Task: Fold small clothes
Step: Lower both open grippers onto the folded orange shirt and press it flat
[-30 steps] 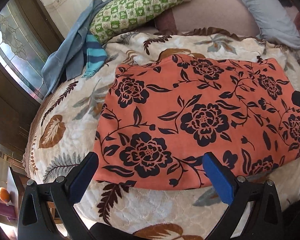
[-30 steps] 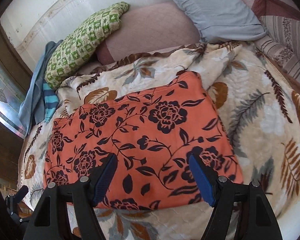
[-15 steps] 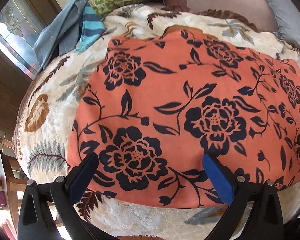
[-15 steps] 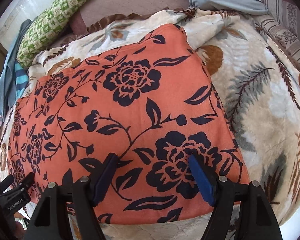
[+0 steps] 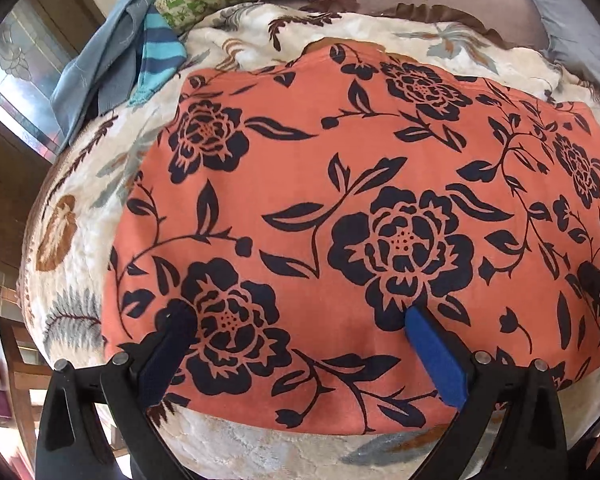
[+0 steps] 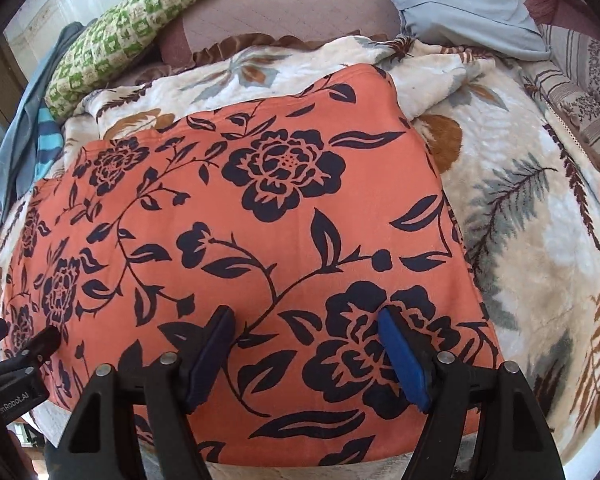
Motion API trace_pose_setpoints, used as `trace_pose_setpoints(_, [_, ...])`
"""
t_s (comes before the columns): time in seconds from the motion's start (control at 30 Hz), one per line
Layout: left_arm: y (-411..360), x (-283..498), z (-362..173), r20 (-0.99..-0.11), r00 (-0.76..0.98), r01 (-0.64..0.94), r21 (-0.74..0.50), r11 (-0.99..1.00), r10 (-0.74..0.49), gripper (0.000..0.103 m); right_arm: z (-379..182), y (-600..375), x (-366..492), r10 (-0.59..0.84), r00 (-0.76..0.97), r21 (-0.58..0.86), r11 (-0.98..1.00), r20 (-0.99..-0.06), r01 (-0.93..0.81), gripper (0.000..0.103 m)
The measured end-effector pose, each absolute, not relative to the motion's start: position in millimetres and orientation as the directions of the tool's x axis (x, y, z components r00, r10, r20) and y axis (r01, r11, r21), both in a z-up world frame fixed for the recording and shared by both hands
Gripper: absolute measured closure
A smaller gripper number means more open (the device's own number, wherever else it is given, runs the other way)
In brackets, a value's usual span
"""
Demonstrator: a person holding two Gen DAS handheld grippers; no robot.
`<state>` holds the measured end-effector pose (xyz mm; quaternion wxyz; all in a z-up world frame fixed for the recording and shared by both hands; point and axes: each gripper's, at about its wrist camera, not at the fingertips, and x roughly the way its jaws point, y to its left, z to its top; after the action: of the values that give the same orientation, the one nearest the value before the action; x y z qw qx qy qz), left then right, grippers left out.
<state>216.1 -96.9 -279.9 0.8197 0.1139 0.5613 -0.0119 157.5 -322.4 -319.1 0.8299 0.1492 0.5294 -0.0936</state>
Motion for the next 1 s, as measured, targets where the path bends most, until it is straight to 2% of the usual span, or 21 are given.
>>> trace_pose_setpoints(0.1, [-91.4, 221.1, -284.6, -0.936, 0.343, 0.133, 0.133, 0.982, 0.08, 0.0, -324.6, -317.9, 161.2, -0.024, 0.407, 0.105, 0.951, -0.913, 0.292, 0.024])
trace_pose_setpoints(0.23, [-94.3, 223.8, -287.5, -0.936, 0.341, 0.17, 0.148, 0.974, 0.083, 0.0, -330.8, -316.5, 167.8, -0.049, 0.396, 0.072, 0.956, -0.917, 0.284, 0.02])
trace_pose_setpoints(0.47, [-89.8, 232.8, -281.9, -0.955, 0.289, 0.193, 0.128, 0.973, 0.068, 0.0, -322.4, -319.9, 162.9, -0.036, 0.425, 0.098, 0.952, -0.905, 0.289, 0.018])
trace_pose_setpoints(0.7, [-77.3, 215.3, -258.4, -0.936, 0.347, 0.172, 0.134, 0.976, 0.067, 0.0, -288.1, -340.6, 132.6, -0.052, 0.558, 0.178, 0.92, -0.828, 0.35, 0.02])
trace_pose_setpoints(0.87, [-69.4, 216.1, -281.4, -0.948, 0.304, 0.168, 0.15, 0.974, 0.094, 0.0, -311.4, -352.2, 140.9, -0.025, 0.453, 0.181, 0.896, -0.891, 0.405, 0.02])
trace_pose_setpoints(1.0, [-67.1, 217.8, -290.3, -0.948, 0.307, 0.159, 0.138, 0.978, 0.083, 0.0, -327.2, -343.4, 151.9, -0.057, 0.397, 0.101, 0.925, -0.916, 0.367, 0.018])
